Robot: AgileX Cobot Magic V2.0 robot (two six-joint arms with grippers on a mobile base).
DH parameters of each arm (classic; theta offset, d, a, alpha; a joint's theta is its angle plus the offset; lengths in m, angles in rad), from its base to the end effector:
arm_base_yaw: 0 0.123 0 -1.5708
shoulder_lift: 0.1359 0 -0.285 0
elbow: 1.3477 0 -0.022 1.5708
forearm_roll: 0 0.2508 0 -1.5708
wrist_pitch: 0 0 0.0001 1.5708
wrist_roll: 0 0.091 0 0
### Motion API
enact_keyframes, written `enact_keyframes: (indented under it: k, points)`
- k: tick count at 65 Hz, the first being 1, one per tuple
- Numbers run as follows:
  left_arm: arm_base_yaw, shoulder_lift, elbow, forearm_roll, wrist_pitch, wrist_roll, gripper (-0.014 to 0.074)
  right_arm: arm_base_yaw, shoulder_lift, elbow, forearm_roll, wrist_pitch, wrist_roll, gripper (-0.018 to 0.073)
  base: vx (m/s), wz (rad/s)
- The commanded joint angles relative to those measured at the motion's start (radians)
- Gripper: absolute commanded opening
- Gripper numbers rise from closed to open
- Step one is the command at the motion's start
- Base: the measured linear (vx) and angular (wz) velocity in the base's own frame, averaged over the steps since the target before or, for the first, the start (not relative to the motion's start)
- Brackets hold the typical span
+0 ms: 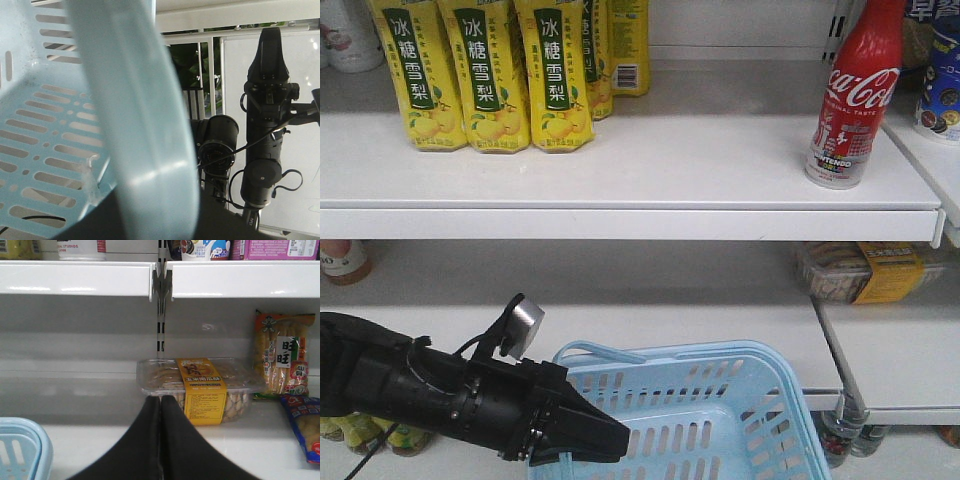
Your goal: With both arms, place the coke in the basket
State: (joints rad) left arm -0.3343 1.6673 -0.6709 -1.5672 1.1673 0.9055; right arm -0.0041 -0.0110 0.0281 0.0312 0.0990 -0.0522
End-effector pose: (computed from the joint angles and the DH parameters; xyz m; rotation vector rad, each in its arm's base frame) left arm 0.2169 -0.1640 0.1877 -0.1492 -2.5199 1.8279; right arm 0.0568 0.0000 0.1953 -0.0160 1.5996 -0.0172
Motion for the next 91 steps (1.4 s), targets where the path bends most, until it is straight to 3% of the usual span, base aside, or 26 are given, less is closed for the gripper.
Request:
enact_keyframes:
  k: [1,42,61,77,83,91]
  points:
    - [-0.004,-0.047,-0.015,-0.084,0.071,0.012,-0.0006,-0.005,-0.012,0.007,-0.001,-0.074,-0.007,-0.0010,0.00,0.00]
    - [-0.004,-0.047,-0.015,-0.084,0.072,0.012,-0.0006,-0.005,-0.012,0.007,-0.001,-0.079,-0.007,-0.0010,0.00,0.00]
    - [-0.004,-0.047,-0.015,-0.084,0.072,0.012,-0.0006,-0.005,-0.012,0.003,0.008,-0.175,-0.006,-0.0010,0.00,0.00]
    - [-0.003,-0.047,-0.015,-0.084,0.071,0.012,-0.0006,-0.005,0.057,-0.148,0.022,-0.156,-0.026,-0.0010,0.00,0.00]
    - [-0.003,-0.047,-0.015,-0.084,0.071,0.012,-0.0006,-0.005,0.142,-0.231,0.039,-0.106,-0.023,-0.0010,0.00,0.00]
    - [-0.003,-0.047,-0.015,-0.084,0.071,0.012,-0.0006,-0.005,0.285,-0.384,0.017,0.091,-0.033,-0.0010,0.00,0.00]
